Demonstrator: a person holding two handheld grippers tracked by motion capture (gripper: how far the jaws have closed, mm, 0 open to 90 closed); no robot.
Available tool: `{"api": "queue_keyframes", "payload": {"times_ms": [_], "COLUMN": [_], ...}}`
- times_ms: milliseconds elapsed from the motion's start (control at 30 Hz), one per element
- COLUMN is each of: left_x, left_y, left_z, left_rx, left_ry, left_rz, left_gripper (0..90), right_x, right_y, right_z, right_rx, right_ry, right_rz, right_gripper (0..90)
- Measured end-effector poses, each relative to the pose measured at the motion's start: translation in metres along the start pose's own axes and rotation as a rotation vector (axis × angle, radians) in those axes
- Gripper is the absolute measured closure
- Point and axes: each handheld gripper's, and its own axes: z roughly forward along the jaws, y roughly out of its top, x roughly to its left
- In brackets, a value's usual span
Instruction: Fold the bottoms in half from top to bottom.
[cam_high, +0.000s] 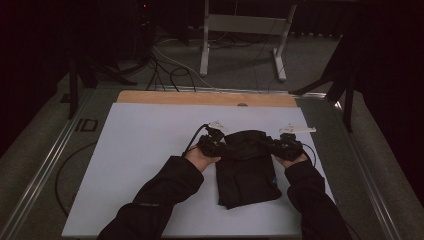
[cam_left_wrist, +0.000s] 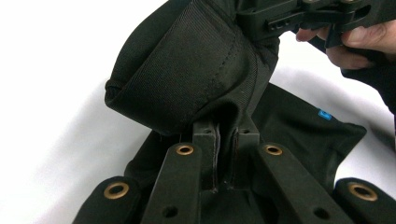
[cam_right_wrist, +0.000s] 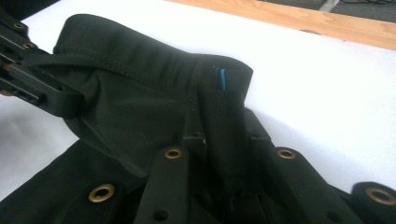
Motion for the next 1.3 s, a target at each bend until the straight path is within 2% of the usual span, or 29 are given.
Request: {"api": "queue_keyframes", "payload": {"times_ms": [267, 333, 633, 767, 1033, 1133, 1300], "left_x": [-0.011, -0.014, -0.026, -0.031, -0.043, -0.047, -0.05], "left_y": [-0.011, -0.014, -0.026, -0.032, -0.043, -0.049, -0.056], "left_z": [-0.003, -0.003, -0.01, -0.012, -0.012, -0.012, -0.011], "left_rx": [0.006, 0.009, 0.012, 0.013, 0.036, 0.038, 0.04], "left_ry": [-0.005, -0.003, -0.017, -0.019, -0.001, -0.004, -0.017], "left_rz": [0.015, 0.03, 0.04, 0.046, 0.082, 0.083, 0.081], "left_gripper": [85.5, 85.5, 85.5, 85.5, 85.5, 85.5, 85.5], "right_x": [0.009, 0.012, 0.028, 0.033, 0.043, 0.046, 0.051], "right_y": [-0.011, -0.014, -0.025, -0.029, -0.042, -0.048, -0.054], "right_z": [-0.007, -0.01, -0.021, -0.027, -0.037, -0.04, -0.043], "right_rx": [-0.011, -0.013, -0.013, -0.028, -0.025, -0.024, -0.013], "right_ry": [0.003, 0.0, 0.006, 0.019, 0.016, 0.025, 0.026], "right_rz": [0.001, -0.005, -0.025, -0.015, -0.024, -0.017, -0.032], "right_gripper": [77.2, 77.1, 77.1, 77.1, 76.9, 76.9, 76.8]}}
